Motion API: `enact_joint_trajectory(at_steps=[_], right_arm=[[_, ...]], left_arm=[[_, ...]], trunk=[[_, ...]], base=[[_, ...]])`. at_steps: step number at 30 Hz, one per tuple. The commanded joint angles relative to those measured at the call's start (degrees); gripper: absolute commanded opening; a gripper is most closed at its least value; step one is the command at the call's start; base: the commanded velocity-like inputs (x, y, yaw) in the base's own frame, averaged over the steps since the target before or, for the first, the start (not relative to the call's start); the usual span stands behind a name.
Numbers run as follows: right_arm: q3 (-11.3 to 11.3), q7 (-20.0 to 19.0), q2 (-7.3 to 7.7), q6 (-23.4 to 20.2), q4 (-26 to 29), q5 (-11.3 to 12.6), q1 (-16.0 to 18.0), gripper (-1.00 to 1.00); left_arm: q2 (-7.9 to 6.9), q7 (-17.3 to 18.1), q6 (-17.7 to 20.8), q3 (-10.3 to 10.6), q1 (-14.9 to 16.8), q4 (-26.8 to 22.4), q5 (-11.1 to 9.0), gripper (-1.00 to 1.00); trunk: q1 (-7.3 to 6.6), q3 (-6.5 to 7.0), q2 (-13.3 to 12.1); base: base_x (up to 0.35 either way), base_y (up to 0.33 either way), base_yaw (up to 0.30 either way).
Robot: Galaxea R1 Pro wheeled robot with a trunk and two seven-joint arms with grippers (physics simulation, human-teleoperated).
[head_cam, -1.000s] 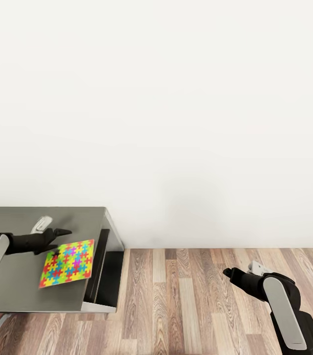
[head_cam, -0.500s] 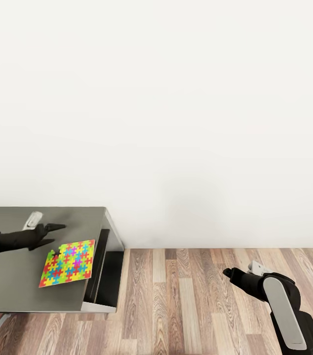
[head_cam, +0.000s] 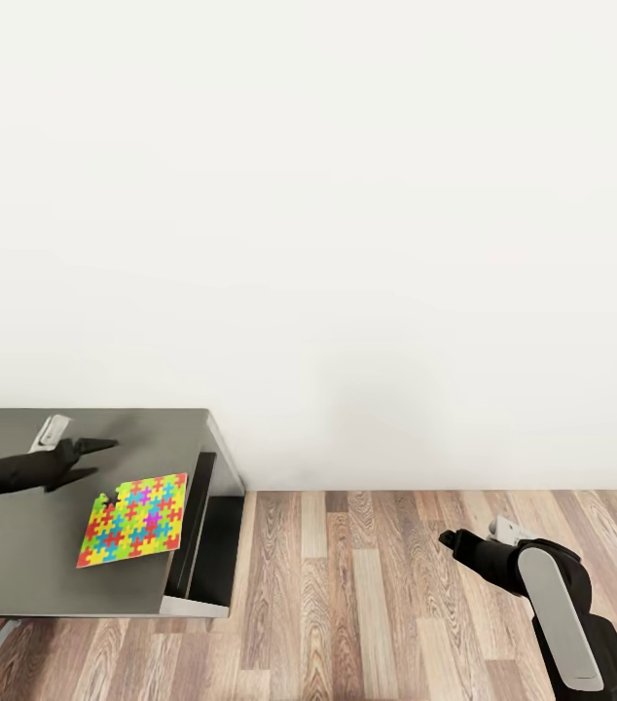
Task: Put all the toys in the child's room - the three board games (two on the bed and one on the table), the two jigsaw puzzles on the table, and the tennis ball on the table - inside the toy box on the table in the child's room.
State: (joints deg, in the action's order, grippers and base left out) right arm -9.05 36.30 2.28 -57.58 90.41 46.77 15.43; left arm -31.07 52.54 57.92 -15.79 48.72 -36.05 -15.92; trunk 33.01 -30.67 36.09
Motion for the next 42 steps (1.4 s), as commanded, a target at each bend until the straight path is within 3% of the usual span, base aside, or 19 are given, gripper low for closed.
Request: enact_joint_trajectory(at_steps=[1,7,14,19,20,25,29,35,42], right_arm=[[-0.01,0.57,0.01,-0.16,0.05,0.6,0.04,1.0],[-0.01,0.59,0.01,-0.16,0.03,0.6,0.04,1.0],[-0.01,0.6,0.01,-0.16,0.03,0.6,0.04,1.0],[-0.01,0.58,-0.01,-0.16,0.03,0.6,0.04,1.0],[-0.01,0.6,0.0,-0.16,0.03,0.6,0.04,1.0],[-0.01,0.61,0.01,-0.16,0.03,0.6,0.04,1.0],[-0.01,0.61,0.01,-0.16,0.03,0.6,0.04,1.0],[-0.01,0.58,0.01,-0.16,0.03,0.6,0.04,1.0],[-0.01,0.57,-0.08,-0.16,0.05,0.6,0.04,1.0]], left_arm=[[-0.16,0.78,0.18,-0.12,0.03,0.02,0.23,1.0],[-1.96,7.77,0.05,-0.05,-0.07,0.02,0.45,1.0],[-5.19,10.68,-0.3,0.03,-0.18,0.02,1.2,1.0],[-5.94,9.42,-0.52,-0.01,-0.2,0.02,5.64,1.0],[-5.89,8.69,-0.55,-0.1,-0.2,0.02,7.48,1.0],[-5.54,6.93,-0.6,-0.28,-0.2,0.02,11.39,1.0],[-4.83,5.96,-0.61,-0.29,-0.2,0.02,12.37,1.0],[-1.43,-0.24,-0.62,0.28,-0.2,0.09,13.55,1.0],[0.76,-3.35,-0.68,0.53,-0.2,0.23,13.66,1.0]], trunk=[[0.02,-0.06,0.06],[0.02,-0.06,0.06],[0.02,-0.06,0.06],[0.02,-0.06,0.06],[0.02,-0.06,0.06],[0.02,-0.06,0.06],[0.02,-0.06,0.06],[0.02,-0.06,0.06],[0.02,-0.06,0.06]], base=[[0.0,0.0,0.0],[0.0,0.0,0.0],[0.0,0.0,0.0],[0.0,0.0,0.0],[0.0,0.0,0.0],[0.0,0.0,0.0],[0.0,0.0,0.0],[0.0,0.0,0.0],[0.0,0.0,0.0]])
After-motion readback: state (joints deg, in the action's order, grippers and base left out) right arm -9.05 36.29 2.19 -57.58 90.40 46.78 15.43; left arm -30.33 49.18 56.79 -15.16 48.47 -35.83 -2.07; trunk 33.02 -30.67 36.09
